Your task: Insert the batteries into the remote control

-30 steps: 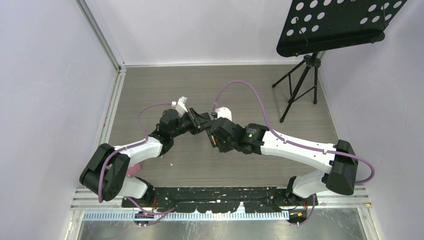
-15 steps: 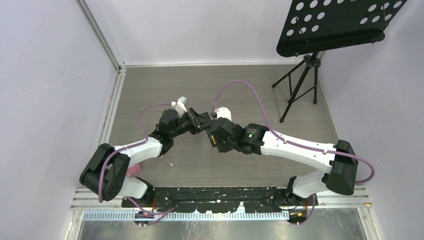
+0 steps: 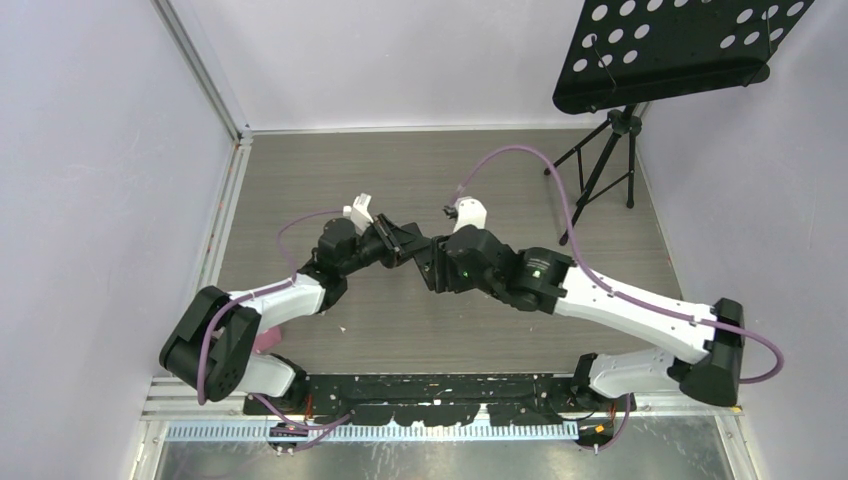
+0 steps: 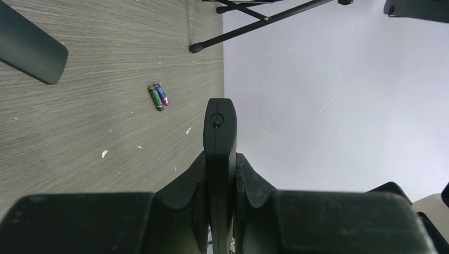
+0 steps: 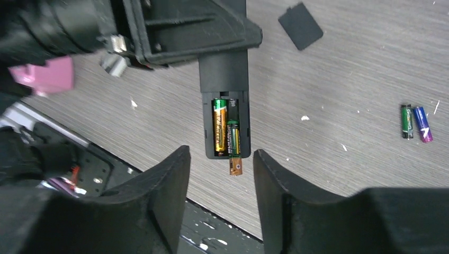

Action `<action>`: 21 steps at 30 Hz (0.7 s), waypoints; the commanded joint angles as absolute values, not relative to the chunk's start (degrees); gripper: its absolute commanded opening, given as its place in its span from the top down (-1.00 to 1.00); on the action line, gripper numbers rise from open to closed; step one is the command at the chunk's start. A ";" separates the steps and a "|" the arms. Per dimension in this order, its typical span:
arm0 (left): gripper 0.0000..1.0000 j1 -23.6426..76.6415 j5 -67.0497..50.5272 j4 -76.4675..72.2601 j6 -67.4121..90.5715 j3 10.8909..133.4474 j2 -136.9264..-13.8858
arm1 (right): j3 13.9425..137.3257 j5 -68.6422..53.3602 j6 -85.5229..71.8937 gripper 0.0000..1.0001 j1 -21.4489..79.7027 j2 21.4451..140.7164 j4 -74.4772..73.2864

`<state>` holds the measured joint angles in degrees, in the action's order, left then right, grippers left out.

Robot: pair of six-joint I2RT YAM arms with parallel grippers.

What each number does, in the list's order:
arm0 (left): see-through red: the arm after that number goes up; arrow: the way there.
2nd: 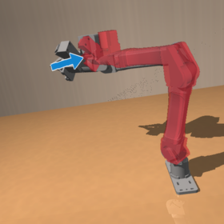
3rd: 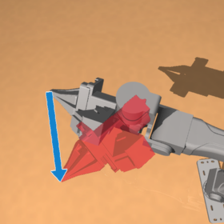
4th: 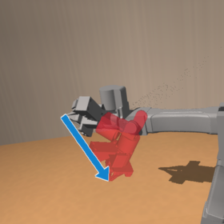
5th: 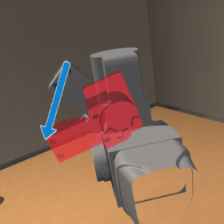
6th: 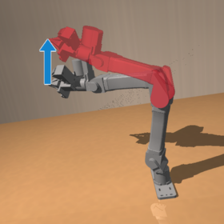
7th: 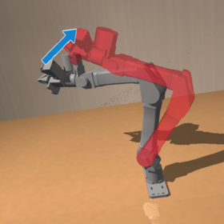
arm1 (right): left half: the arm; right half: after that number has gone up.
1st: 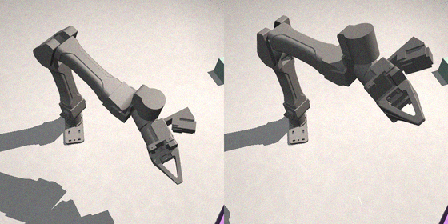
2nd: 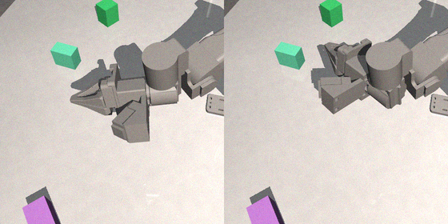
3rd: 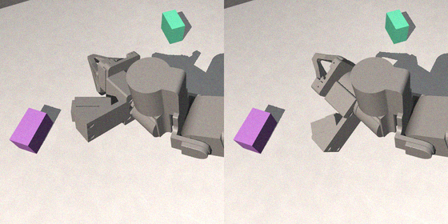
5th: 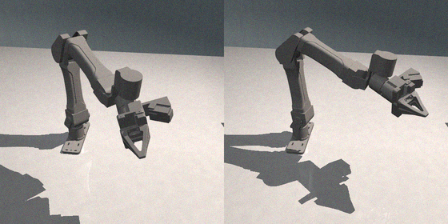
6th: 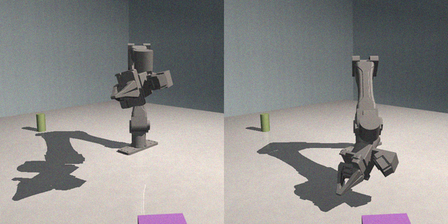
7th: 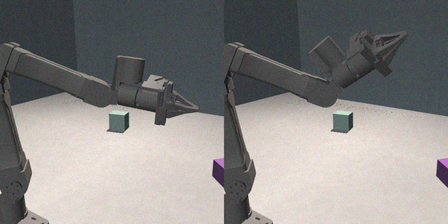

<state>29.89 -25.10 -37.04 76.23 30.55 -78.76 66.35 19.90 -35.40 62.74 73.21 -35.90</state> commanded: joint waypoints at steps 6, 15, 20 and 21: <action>1.00 29.97 -22.41 -47.24 92.78 31.48 -76.91 | 57.25 31.83 -47.50 -0.40 62.48 57.63 -20.31; 1.00 30.06 -16.06 -47.49 106.08 31.33 -73.85 | 48.60 35.23 -57.26 -0.46 62.49 50.57 -3.11; 1.00 30.23 -15.23 -49.94 109.23 32.20 -73.62 | 49.04 34.02 -59.82 -0.55 62.49 52.53 -0.35; 1.00 30.19 -15.21 -50.31 109.54 32.33 -73.62 | 49.04 34.04 -60.49 -0.56 62.45 52.77 1.31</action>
